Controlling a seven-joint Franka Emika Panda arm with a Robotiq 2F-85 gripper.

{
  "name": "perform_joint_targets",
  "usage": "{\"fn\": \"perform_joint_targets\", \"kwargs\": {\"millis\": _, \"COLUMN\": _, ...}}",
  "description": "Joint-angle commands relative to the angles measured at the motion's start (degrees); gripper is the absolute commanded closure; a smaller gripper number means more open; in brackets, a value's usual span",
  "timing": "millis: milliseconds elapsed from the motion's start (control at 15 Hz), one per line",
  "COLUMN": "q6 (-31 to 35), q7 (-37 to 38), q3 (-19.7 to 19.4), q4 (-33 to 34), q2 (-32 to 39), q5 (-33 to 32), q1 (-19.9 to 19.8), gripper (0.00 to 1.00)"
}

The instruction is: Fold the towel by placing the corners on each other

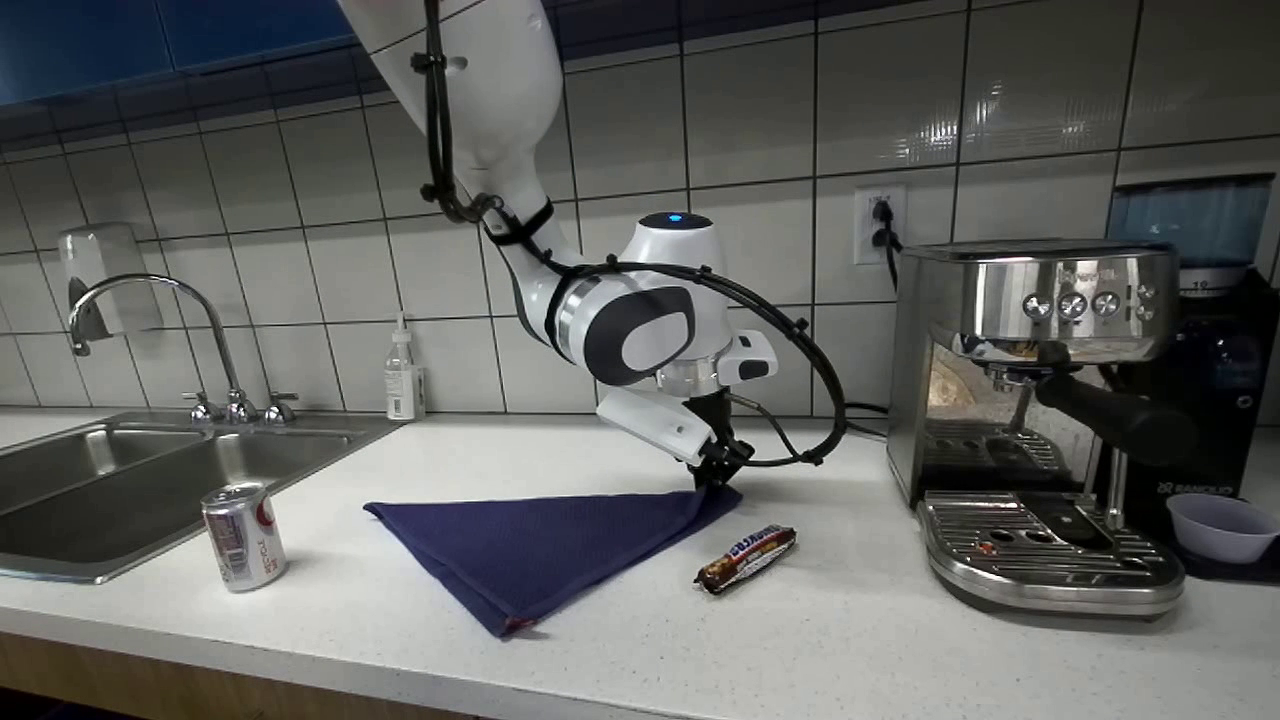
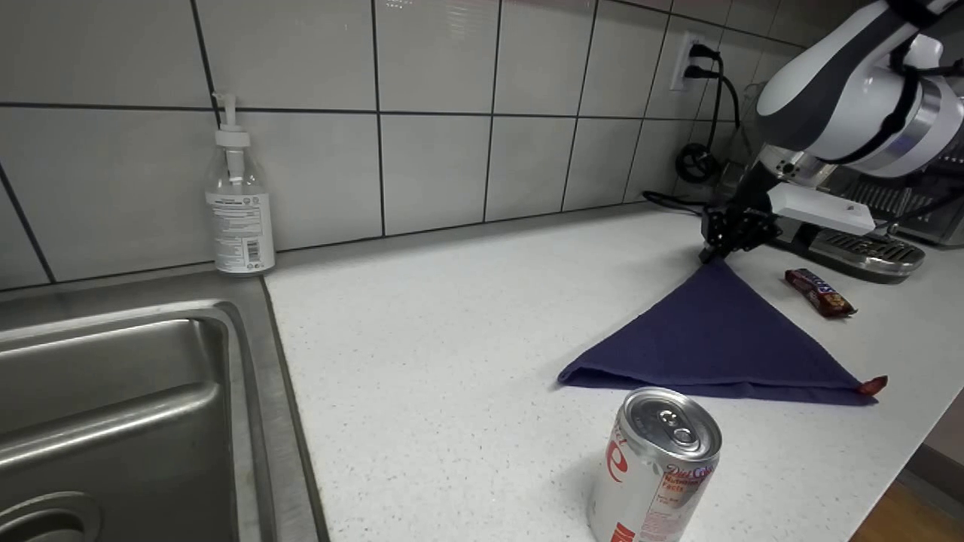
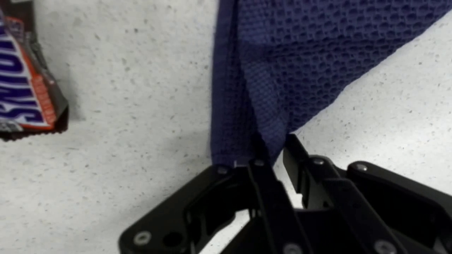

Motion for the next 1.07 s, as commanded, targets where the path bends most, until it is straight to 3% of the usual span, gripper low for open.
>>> {"fn": "perform_joint_targets", "kwargs": {"millis": 0, "q6": -0.6, "q7": -0.7, "q3": 0.4, "q4": -0.6, "q2": -1.3, "q5": -0.8, "q1": -0.5, "gripper": 1.00}}
{"fn": "perform_joint_targets", "kwargs": {"millis": 533, "q6": 1.8, "q7": -3.2, "q3": 2.6, "q4": -4.4, "q2": -4.8, "q5": 0.4, "q1": -1.5, "gripper": 0.99}}
{"fn": "perform_joint_targets", "kwargs": {"millis": 1000, "q6": 6.6, "q7": -4.1, "q3": 5.4, "q4": -12.9, "q2": -10.9, "q5": 1.6, "q1": -1.4, "gripper": 0.99}}
